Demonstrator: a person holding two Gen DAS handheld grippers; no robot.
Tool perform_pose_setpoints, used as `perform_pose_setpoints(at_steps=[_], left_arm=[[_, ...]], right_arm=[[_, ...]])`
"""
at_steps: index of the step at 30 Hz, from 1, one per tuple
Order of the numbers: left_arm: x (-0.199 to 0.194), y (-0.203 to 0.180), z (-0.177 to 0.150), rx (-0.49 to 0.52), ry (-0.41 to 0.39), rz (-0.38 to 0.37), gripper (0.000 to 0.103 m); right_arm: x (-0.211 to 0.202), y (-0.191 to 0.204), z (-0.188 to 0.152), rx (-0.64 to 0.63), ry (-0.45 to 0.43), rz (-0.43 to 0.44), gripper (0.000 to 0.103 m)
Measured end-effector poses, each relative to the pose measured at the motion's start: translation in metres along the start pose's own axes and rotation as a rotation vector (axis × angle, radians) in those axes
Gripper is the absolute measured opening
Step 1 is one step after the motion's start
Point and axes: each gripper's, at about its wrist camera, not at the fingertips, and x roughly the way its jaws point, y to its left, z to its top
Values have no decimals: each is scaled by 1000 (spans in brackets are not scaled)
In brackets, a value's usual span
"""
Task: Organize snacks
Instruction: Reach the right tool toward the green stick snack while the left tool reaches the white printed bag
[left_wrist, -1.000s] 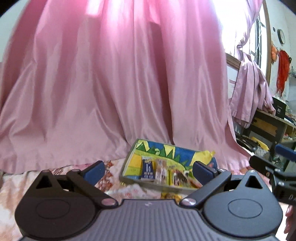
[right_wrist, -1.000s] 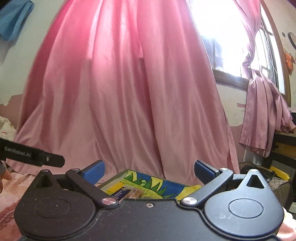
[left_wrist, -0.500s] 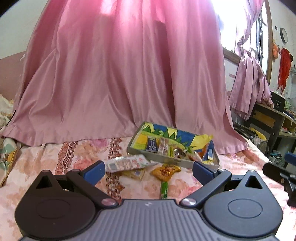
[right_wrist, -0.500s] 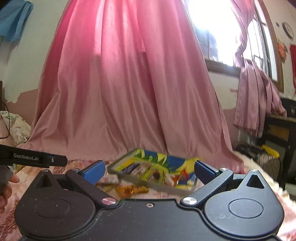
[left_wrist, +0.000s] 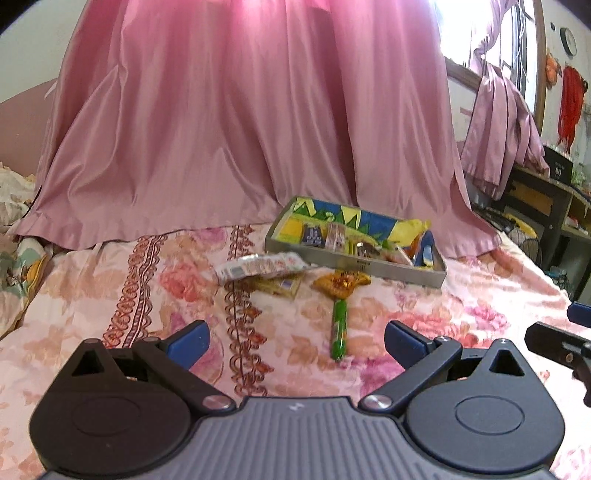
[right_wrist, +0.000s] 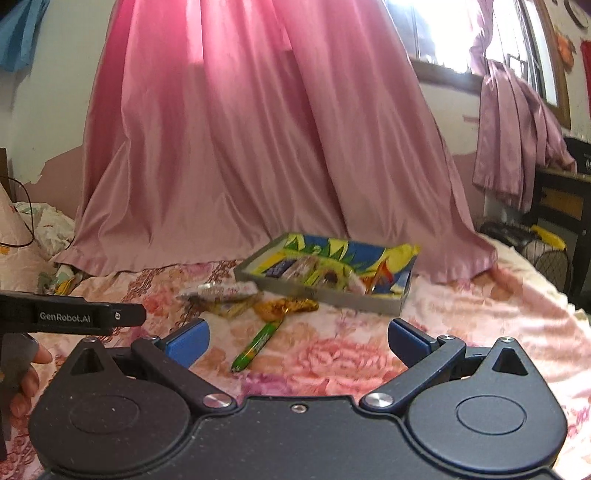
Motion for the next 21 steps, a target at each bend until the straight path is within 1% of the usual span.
perform_pose_setpoints(at_steps=[6,10,17,21], left_arm=[[-6,8,-1,14,36,9,103],[-9,12,-1,35,49,17,103],[-5,16,0,61,70,31,103],[5,13,3,107,115,46,103]], right_arm=[[-7,5,5,49,64,33,102],[-9,10,7,49,83,34,102],[5,16,3,38,115,45,102],[21,16,1,31,133,57,102]])
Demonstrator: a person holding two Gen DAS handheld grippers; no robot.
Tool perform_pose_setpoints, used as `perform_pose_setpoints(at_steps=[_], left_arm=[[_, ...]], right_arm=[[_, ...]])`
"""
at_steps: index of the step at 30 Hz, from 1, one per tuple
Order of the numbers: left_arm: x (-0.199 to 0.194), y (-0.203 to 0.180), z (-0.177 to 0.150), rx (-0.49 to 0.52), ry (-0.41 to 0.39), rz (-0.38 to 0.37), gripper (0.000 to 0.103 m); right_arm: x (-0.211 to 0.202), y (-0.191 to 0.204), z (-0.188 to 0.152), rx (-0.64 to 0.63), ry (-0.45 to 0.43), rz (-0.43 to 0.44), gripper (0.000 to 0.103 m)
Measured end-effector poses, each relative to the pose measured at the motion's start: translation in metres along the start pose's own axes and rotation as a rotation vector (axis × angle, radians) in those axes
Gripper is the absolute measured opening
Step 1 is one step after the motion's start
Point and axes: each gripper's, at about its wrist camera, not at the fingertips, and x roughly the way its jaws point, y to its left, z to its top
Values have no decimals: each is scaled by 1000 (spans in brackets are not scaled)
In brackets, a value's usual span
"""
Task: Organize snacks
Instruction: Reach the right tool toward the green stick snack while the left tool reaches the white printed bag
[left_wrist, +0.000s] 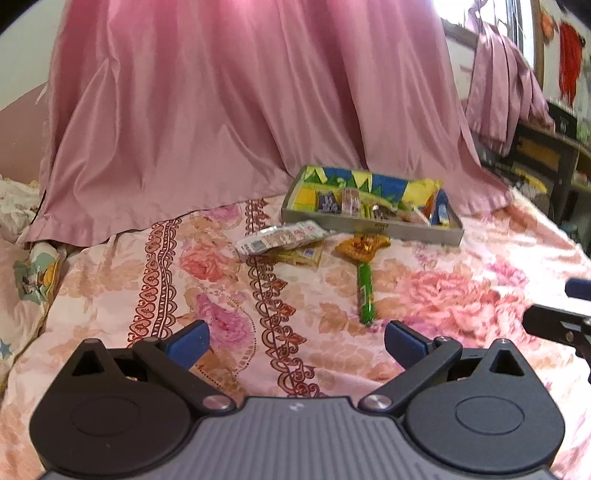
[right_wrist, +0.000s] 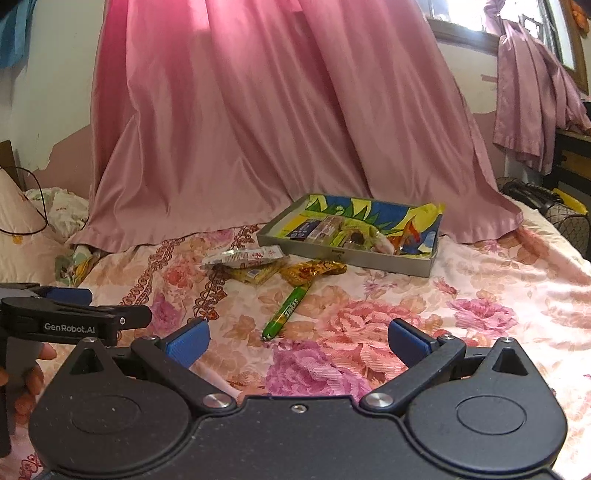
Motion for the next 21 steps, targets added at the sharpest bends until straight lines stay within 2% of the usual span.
perform_pose_setpoints(at_steps=[9,21], left_arm=[[27,-12,13,105,63,11,103],[65,-16,24,137,124,17,103]], right_arm=[[45,-9,0,-17,42,39,102],[101,-30,2,-5,69,48,102]])
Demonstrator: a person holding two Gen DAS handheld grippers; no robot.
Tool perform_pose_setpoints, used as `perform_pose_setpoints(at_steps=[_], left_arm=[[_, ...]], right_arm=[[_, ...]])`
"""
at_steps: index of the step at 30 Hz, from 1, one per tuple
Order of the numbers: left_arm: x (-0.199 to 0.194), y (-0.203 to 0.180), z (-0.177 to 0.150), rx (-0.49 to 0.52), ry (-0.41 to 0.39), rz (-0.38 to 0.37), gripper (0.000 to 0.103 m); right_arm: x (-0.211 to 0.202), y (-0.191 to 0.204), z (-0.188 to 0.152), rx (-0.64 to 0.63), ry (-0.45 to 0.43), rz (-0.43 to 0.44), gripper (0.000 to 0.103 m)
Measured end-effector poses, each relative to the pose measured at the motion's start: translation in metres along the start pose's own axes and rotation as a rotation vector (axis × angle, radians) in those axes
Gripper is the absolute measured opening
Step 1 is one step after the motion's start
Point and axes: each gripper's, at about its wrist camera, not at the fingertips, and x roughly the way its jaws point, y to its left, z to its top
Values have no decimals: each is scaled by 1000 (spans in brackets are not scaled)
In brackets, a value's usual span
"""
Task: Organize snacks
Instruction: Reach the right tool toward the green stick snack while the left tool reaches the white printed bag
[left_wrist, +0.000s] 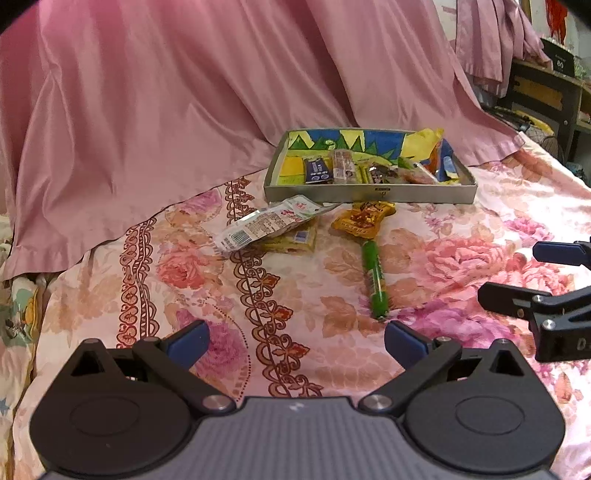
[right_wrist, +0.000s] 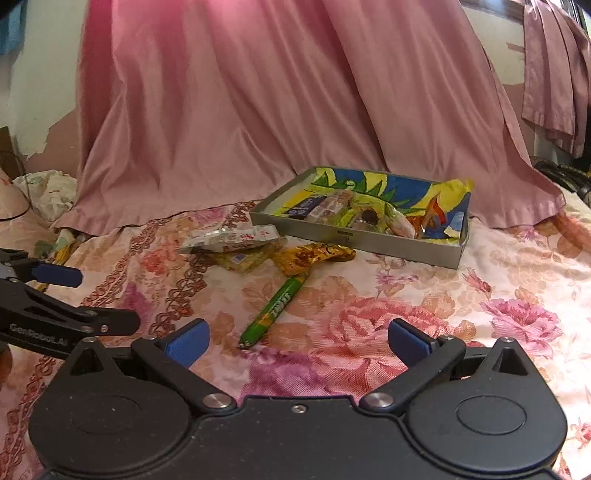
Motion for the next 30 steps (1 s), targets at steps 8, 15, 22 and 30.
perform_pose_setpoints(at_steps=[8,15,22,30], left_arm=[[13,21,8,-14,34,37,103],[24,38,18,0,38,47,103],[52,67,19,-113,0,-3,103],[70,87,26,-55,-4,3,103]], right_arm=[[28,-5,3,24,6,-5,102],[54,6,13,-1,-1,5,102],[88,13,20,-40,-4,-14,102],[124,12,11,-91,-4,4,102]])
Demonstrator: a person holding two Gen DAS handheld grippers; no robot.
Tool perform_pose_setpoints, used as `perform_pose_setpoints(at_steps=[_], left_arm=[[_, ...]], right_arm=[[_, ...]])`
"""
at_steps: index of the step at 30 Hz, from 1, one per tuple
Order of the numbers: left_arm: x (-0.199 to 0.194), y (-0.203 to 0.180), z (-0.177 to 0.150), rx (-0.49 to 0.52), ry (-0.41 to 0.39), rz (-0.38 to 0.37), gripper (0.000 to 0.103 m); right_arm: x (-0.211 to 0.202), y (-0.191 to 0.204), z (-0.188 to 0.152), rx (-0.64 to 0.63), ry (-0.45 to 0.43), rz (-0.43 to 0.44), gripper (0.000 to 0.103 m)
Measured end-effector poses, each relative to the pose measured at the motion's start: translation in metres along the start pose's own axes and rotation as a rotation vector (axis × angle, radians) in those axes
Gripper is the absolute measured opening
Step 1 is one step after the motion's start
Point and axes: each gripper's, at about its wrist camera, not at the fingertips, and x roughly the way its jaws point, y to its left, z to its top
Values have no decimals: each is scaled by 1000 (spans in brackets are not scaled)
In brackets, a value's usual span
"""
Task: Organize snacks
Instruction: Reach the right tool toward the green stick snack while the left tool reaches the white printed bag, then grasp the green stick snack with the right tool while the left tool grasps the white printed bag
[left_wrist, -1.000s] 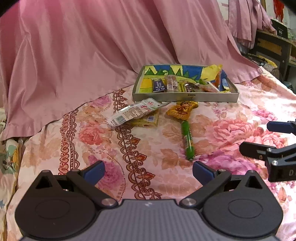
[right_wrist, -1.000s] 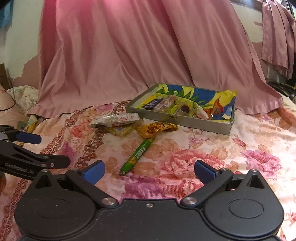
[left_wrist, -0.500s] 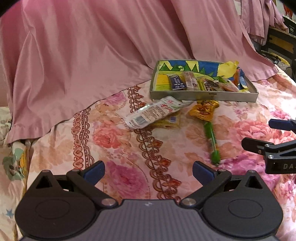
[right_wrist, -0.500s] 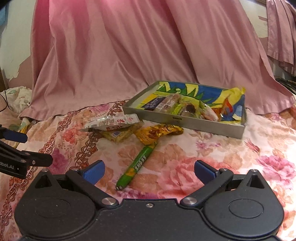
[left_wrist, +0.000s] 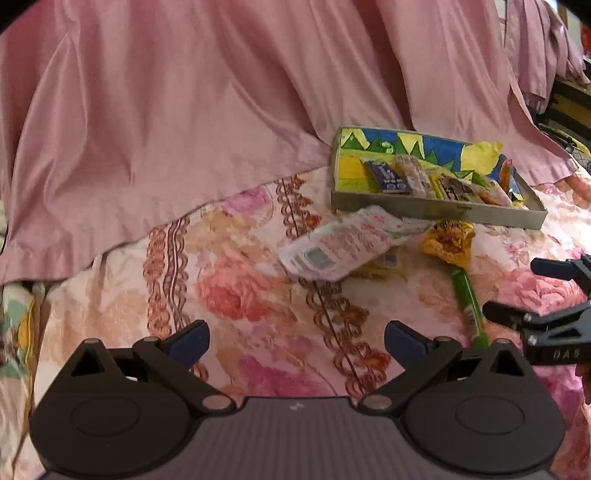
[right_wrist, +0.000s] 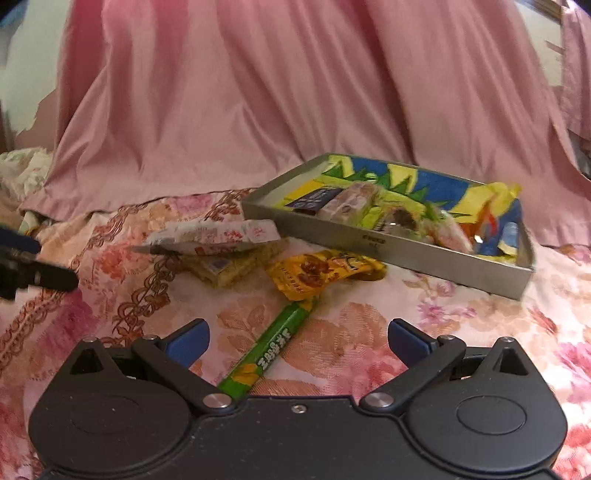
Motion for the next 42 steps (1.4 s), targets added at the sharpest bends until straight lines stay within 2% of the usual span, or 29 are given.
perform_pose_setpoints(at_steps=[6,11,15,19,25,30,36,39,42], left_arm=[[25,-7,28,20,-19,-89,103],[41,-30,44,97,-72,-158,103],[53,-43,52,125,-80,-179,103],[68,-51,58,200,-69,-173,103],[93,-48,70,305,-13,-200,103],[115,-44,78,318,44,-235,103],[141,-42,83,313,158,-260,103],[142,-41,81,317,180,-281,102],[137,-39,79,308,185,-282,97]], right_arm=[[12,5,5,-46,-18,17,102],[22,1,3,-39,15,11,102],[32,3,0,-24,37,21,102],[40,10,-1,-32,60,39,92],[44,11,-4,-17,79,58,77],[45,9,-4,0,72,70,72],[46,9,-4,4,67,77,72],[47,9,-5,5,65,78,72],[47,9,-5,9,64,80,72]])
